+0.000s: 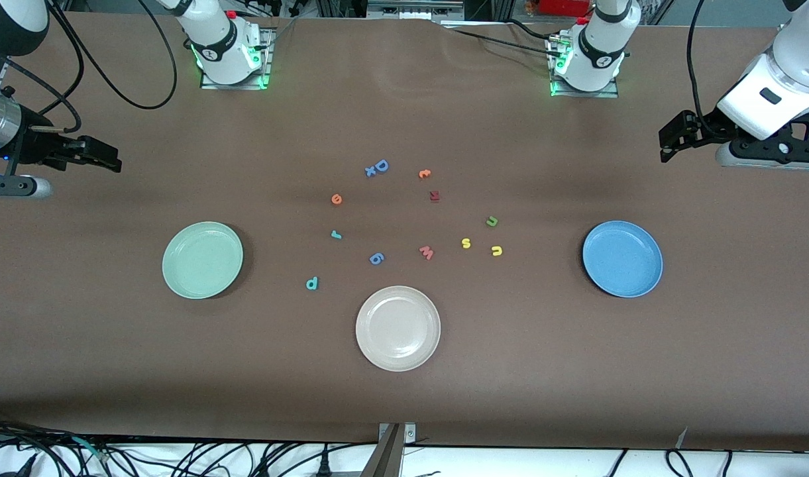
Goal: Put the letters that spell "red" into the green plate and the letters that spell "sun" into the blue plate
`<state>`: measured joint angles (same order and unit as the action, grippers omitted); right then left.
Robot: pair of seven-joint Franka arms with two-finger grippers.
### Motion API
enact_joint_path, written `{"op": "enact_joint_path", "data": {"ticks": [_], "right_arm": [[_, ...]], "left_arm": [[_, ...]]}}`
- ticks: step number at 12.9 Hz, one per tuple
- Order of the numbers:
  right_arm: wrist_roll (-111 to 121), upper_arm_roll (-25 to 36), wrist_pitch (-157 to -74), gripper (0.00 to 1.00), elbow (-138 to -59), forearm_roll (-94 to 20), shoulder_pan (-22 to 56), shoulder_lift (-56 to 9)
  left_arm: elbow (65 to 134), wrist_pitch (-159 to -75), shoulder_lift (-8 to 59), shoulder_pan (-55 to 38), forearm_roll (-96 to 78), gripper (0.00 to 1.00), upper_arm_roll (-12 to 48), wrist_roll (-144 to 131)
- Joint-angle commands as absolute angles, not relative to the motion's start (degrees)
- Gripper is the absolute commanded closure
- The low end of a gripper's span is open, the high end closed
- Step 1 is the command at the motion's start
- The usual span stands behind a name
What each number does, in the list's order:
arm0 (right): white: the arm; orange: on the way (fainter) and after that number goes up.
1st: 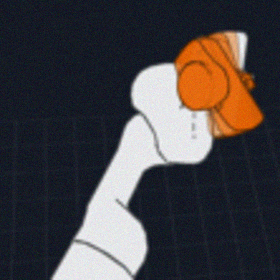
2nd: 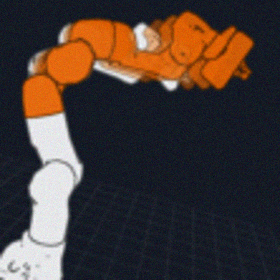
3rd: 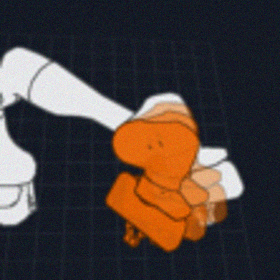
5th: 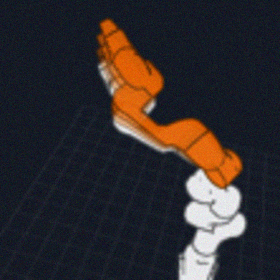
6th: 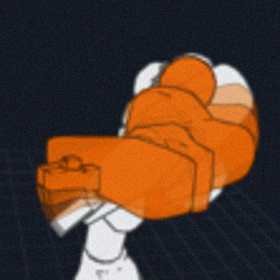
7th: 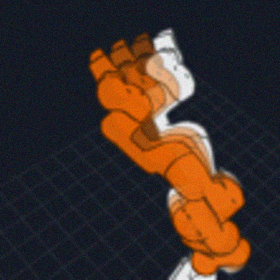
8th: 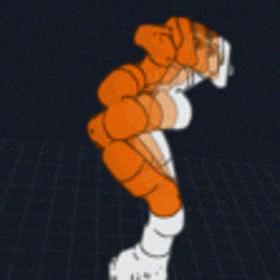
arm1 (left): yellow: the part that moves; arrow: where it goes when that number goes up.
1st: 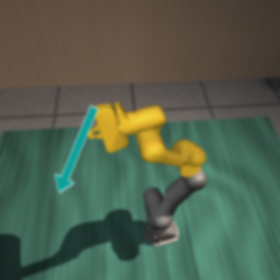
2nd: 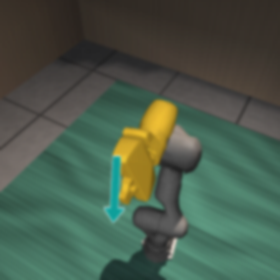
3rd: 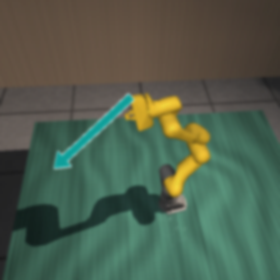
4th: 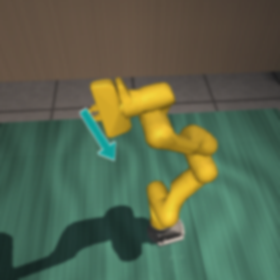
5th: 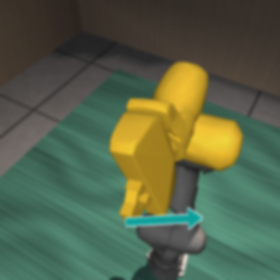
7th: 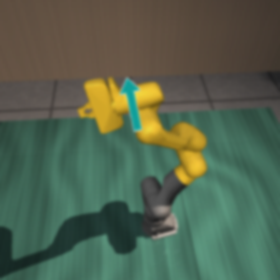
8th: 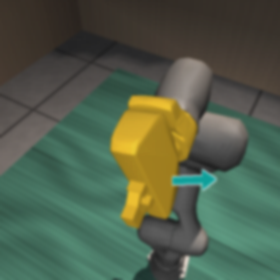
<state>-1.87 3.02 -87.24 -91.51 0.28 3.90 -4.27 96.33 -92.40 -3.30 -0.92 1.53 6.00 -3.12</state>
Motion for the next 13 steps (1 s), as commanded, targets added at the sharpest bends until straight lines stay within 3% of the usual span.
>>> {"op": "enact_joint_path", "data": {"ticks": [1,13], "right_arm": [[-1.7,3.0,-86.4,0.0,-90.8,-0.8,3.7,-4.4],[-5.4,2.3,-90.0,0.0,-93.3,-3.1,7.5,-8.4]], "left_arm": [[95.2,-91.4,-3.3,-1.0,0.8,0.0,6.1,-3.3],[94.9,-91.8,-2.1,-1.3,0.7,0.0,6.0,-3.3]]}}
